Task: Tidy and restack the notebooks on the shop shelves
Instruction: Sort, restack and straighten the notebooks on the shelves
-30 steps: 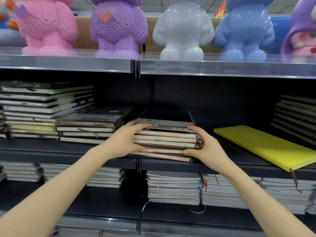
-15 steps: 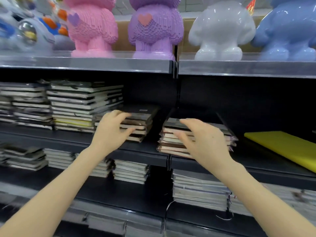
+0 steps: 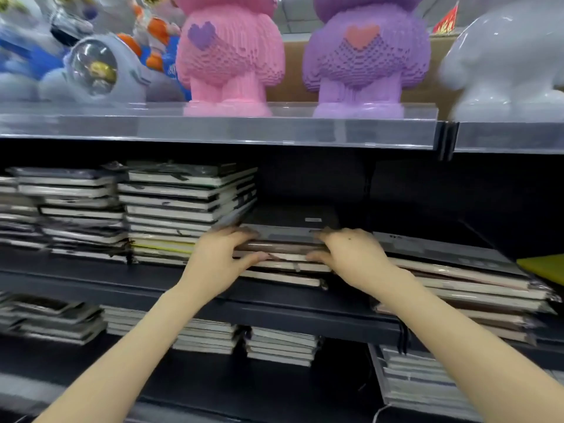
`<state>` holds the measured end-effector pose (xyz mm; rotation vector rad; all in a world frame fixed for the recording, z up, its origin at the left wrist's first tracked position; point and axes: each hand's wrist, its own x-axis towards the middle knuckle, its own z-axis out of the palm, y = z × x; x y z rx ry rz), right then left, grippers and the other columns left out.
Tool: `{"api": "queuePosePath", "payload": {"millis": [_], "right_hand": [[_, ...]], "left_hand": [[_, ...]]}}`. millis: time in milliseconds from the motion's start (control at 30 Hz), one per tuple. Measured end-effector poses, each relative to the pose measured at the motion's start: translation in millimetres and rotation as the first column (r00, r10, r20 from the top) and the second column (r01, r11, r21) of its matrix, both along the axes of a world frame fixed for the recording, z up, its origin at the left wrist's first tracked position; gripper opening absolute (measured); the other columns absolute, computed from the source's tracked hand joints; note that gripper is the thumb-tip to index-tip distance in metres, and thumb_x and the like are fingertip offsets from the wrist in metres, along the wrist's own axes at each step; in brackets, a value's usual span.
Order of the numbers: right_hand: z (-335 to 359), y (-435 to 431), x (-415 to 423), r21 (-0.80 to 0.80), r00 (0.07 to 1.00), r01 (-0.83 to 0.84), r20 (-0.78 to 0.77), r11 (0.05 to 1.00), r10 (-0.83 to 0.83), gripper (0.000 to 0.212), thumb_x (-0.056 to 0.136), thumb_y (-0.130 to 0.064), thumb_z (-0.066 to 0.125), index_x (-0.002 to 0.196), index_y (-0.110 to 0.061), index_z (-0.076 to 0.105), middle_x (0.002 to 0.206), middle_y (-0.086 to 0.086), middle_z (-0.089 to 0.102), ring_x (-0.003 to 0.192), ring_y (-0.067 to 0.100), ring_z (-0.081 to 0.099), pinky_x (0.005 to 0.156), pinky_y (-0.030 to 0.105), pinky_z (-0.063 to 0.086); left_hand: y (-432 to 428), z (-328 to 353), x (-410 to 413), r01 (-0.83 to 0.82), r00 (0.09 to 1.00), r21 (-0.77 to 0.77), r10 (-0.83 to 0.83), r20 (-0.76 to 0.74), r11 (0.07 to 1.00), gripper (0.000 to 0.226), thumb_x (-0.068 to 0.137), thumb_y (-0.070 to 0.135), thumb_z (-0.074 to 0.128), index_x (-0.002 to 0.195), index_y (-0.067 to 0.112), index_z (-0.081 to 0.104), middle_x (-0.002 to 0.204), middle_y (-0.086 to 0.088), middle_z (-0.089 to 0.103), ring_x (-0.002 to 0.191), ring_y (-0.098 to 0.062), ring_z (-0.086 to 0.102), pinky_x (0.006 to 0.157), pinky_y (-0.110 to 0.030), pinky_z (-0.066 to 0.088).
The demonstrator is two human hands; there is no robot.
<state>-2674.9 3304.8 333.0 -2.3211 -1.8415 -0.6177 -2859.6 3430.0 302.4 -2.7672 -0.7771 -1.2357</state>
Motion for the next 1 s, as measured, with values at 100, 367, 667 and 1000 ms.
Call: {"api": "queuePosePath", "payload": {"millis": [100, 367, 667, 1000], "right_hand": [[-2, -20, -11, 0.025, 0.998, -0.034, 0.056, 0.999, 0.033, 0.052, 0.095, -0.056, 0.034, 0.124, -0.02, 0.056, 0.114, -0.001, 0.063, 0.102, 0.02, 0.061, 0.082, 0.034, 0.049], [-36, -48, -34, 0.344, 0.989, -0.145, 0.032, 0.928, 0.143, 0.041, 0.068, -0.042, 0.076, 0.091, -0.009, 0.073, 0.093, 0.011, 0.074, 0.085, 0.031, 0.072, 0.061, 0.042, 0.06], [-61, -64, -37, 0.448, 0.765, 0.017, -0.581, 0.894, 0.277, 0.07, 0.068, -0.027, 0.084, 0.132, -0.03, 0.054, 0.15, -0.013, 0.029, 0.137, -0.001, 0.027, 0.115, 0.024, 0.027], [-56, -64, -50, 0.491, 0.462, 0.198, -0.81, 0.848, 0.361, 0.069, 0.076, -0.023, 0.079, 0.135, -0.031, 0.044, 0.108, -0.024, 0.055, 0.091, -0.001, 0.062, 0.076, 0.015, 0.048]], "left_hand": [[-10, 5, -18, 0.043, 0.973, -0.196, 0.004, 0.232, 0.98, 0.047, 0.08, 0.057, 0.057, 0.101, 0.018, 0.072, 0.094, 0.012, 0.067, 0.089, -0.004, 0.058, 0.074, -0.003, 0.036], [-11, 14, -31, 0.253, 0.95, -0.873, 0.062, 0.305, 0.417, 0.021, 0.089, 0.019, 0.064, 0.105, 0.005, 0.062, 0.09, -0.005, 0.065, 0.076, -0.015, 0.06, 0.058, -0.019, 0.05], [-19, -20, -27, 0.503, 0.787, -0.798, 0.207, 0.582, 0.332, 0.051, 0.082, -0.012, 0.061, 0.129, 0.006, 0.052, 0.092, -0.006, 0.069, 0.067, -0.014, 0.066, 0.044, -0.019, 0.046], [-30, -36, -26, 0.586, 0.713, -0.712, 0.171, 0.68, 0.386, 0.047, 0.087, -0.01, 0.057, 0.127, 0.014, 0.054, 0.088, 0.004, 0.072, 0.082, -0.013, 0.068, 0.06, -0.021, 0.054]]}}
